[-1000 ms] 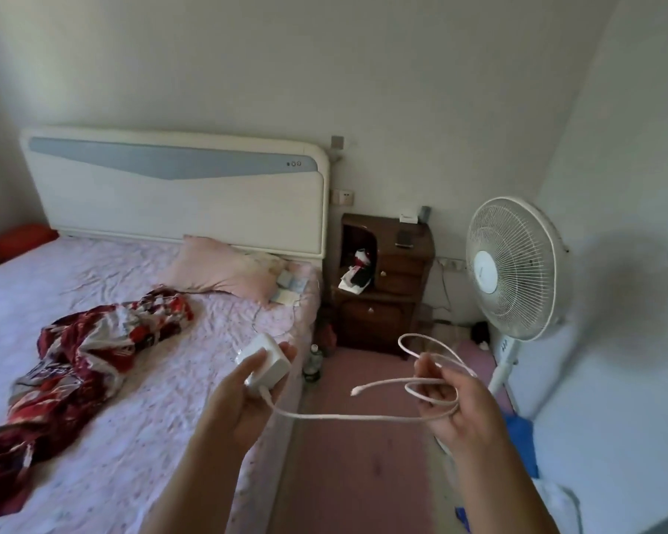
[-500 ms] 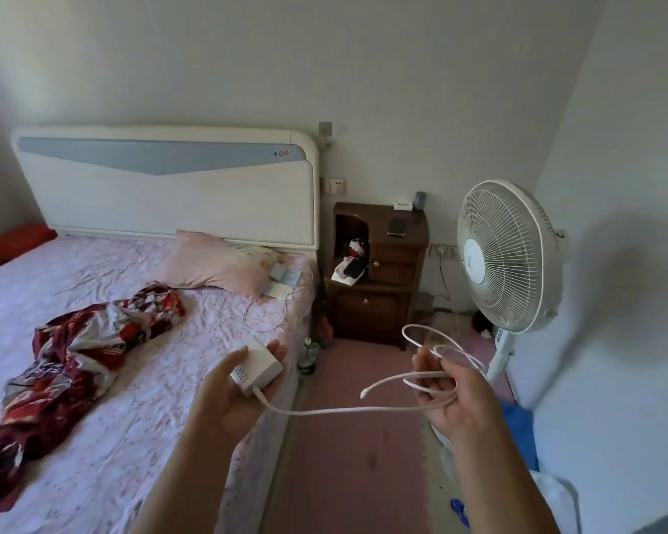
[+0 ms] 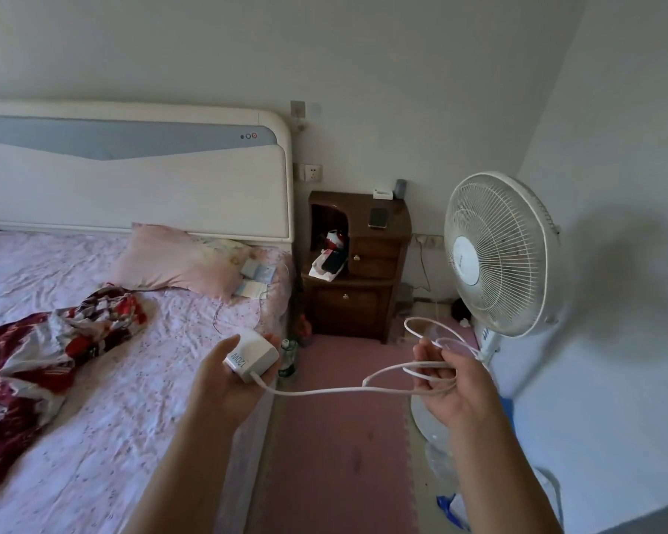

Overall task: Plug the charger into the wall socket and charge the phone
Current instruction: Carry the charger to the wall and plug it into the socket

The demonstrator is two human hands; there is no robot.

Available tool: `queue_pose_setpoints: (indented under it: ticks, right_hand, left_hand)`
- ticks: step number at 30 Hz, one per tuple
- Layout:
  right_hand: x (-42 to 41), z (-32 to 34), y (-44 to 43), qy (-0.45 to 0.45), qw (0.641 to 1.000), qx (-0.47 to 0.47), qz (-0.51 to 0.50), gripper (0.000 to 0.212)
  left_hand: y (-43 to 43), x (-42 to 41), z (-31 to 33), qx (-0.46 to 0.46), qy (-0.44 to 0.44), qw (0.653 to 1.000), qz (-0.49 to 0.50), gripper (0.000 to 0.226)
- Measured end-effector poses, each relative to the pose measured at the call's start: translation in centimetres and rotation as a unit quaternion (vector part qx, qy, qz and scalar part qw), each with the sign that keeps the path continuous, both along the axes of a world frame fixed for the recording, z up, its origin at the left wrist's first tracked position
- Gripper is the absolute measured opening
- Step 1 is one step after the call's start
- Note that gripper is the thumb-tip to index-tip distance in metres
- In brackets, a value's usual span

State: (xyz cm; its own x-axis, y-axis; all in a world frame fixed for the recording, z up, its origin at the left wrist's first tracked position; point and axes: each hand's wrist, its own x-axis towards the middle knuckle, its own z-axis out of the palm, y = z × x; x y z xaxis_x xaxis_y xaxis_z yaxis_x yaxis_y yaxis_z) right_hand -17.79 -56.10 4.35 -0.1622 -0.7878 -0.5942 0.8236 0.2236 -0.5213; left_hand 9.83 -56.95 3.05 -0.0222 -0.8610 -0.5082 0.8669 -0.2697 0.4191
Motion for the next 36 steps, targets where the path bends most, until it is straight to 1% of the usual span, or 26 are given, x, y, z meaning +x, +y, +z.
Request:
queue_pose_setpoints:
  ticks: [6,9,12,15,20,29,36]
  right_hand:
    - [1.7,-0.1,-6.0,0.016,0.999,-0.002,-0.029,0.018]
    - [3.2,-0.1,-8.7,0.014,0.999,-0.007,-0.044,0.024]
    - [4.5,0.1,-11.1,0.014,0.998,-0.014,-0.054,0.021]
    - [5.7,0.4,-13.2,0.015,0.998,-0.015,-0.059,0.014]
    - [7.3,0.7,-15.9,0.023,0.998,-0.006,-0.064,0.018]
    - [7.5,0.3,-21.3,0.018,0.999,0.007,-0.047,0.015]
    - [5.5,0.5,-27.3,0.006,1.000,0.007,-0.014,0.018]
  left_hand:
    - [-7.4,1.5,-0.4,-0.001,0.001,1.000,-0.019,0.049]
    - [-11.0,3.0,-0.2,0.005,0.010,1.000,-0.029,0.048]
    - [-14.1,4.4,0.0,0.000,0.003,0.999,-0.045,0.050]
    - [-16.4,5.6,0.1,-0.006,0.013,0.999,-0.048,0.050]
    - [-18.9,7.1,-0.1,-0.006,0.021,0.998,-0.056,0.048]
    - [-23.4,7.2,-0.9,0.009,0.024,0.998,-0.054,0.047]
    - [-28.6,5.5,-0.6,-0.009,0.012,0.999,-0.034,0.048]
